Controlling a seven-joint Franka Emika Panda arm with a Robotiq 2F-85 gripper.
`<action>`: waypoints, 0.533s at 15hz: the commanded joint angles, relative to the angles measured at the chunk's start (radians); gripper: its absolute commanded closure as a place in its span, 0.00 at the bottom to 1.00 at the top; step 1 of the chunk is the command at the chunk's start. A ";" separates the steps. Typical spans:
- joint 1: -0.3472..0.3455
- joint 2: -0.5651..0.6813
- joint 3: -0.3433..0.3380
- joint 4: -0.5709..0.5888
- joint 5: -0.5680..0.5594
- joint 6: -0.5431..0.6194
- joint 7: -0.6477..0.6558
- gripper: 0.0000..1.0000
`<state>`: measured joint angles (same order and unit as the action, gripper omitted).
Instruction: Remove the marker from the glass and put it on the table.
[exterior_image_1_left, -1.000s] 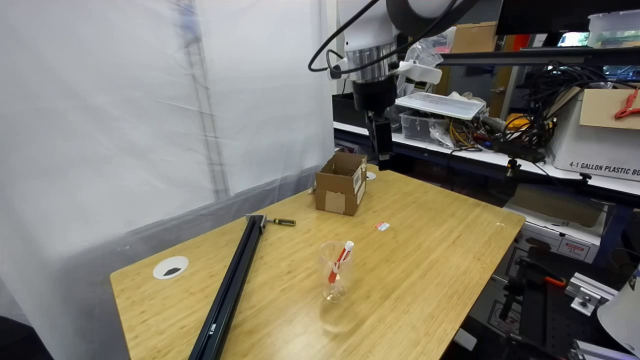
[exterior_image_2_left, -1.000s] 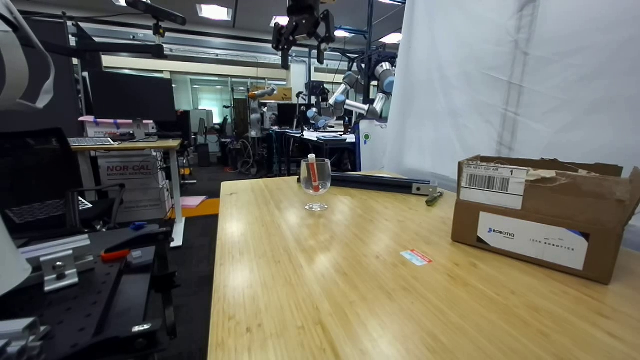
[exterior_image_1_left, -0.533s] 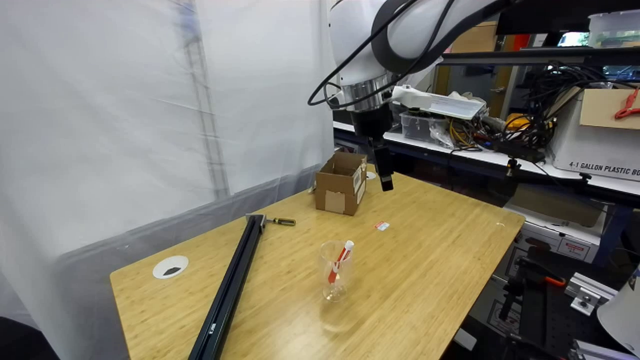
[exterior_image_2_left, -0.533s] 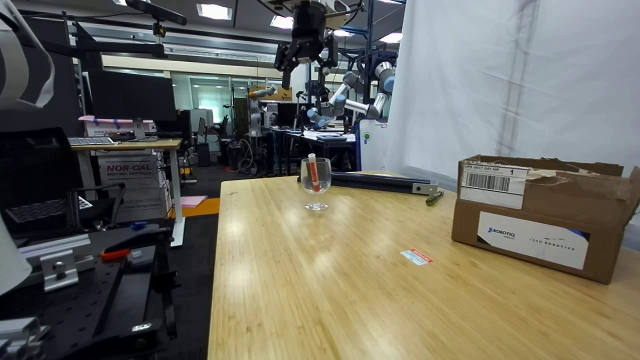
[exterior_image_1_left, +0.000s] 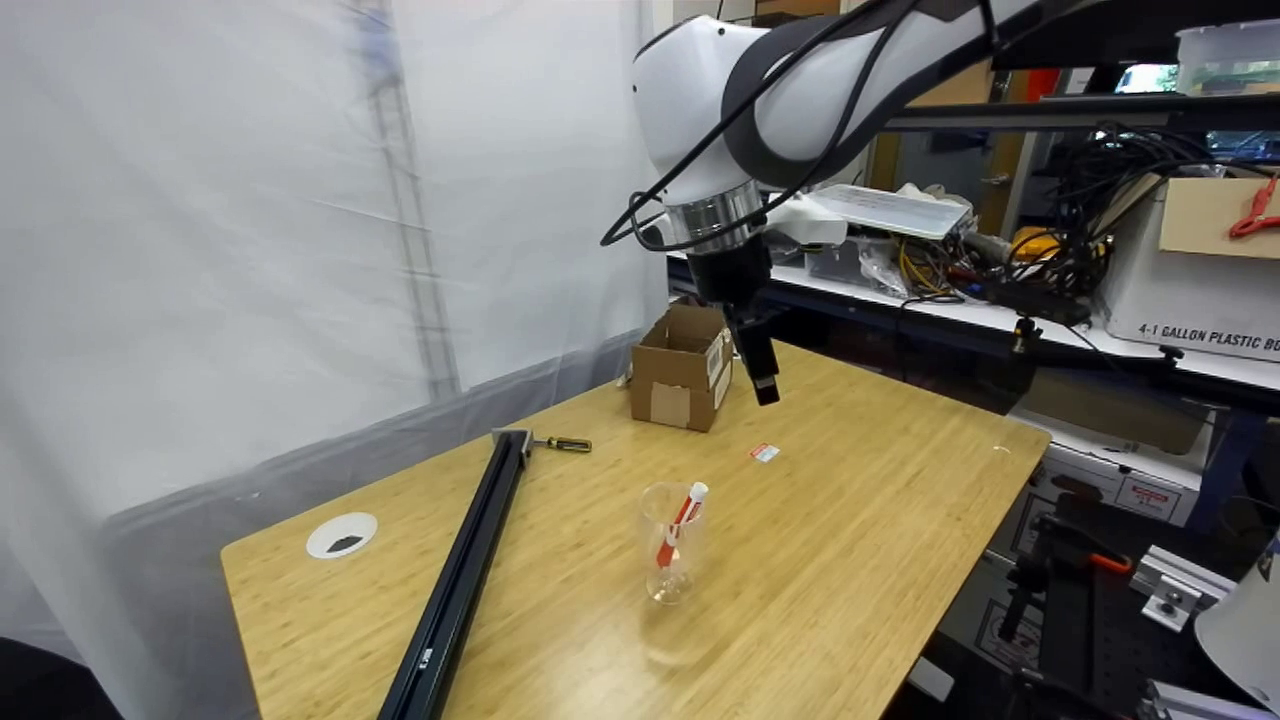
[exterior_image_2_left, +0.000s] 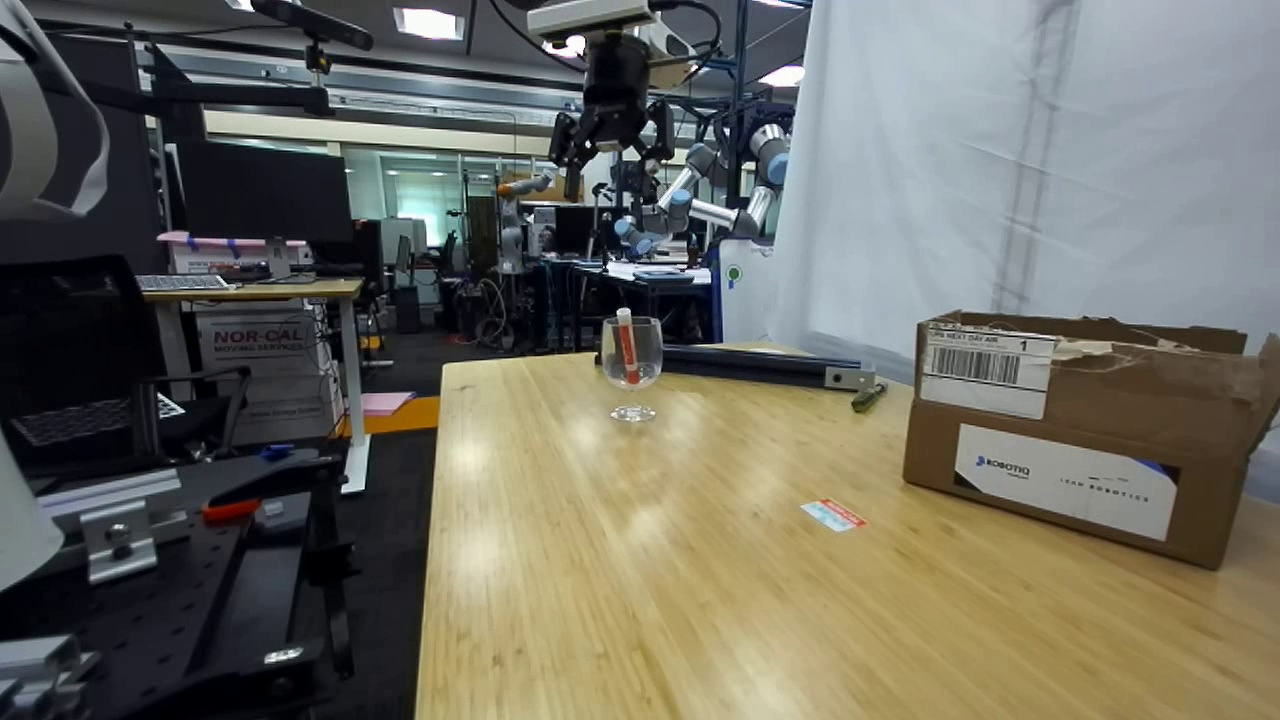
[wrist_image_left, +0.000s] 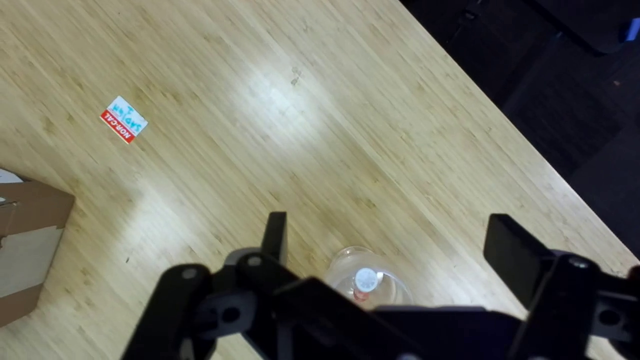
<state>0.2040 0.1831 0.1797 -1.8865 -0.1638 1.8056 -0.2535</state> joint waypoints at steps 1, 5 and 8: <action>0.011 0.040 0.005 0.070 -0.047 -0.058 0.034 0.00; 0.004 0.033 0.007 0.040 -0.027 -0.018 0.019 0.00; 0.004 0.035 0.007 0.040 -0.027 -0.017 0.019 0.00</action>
<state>0.2124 0.2169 0.1807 -1.8498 -0.1903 1.7916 -0.2354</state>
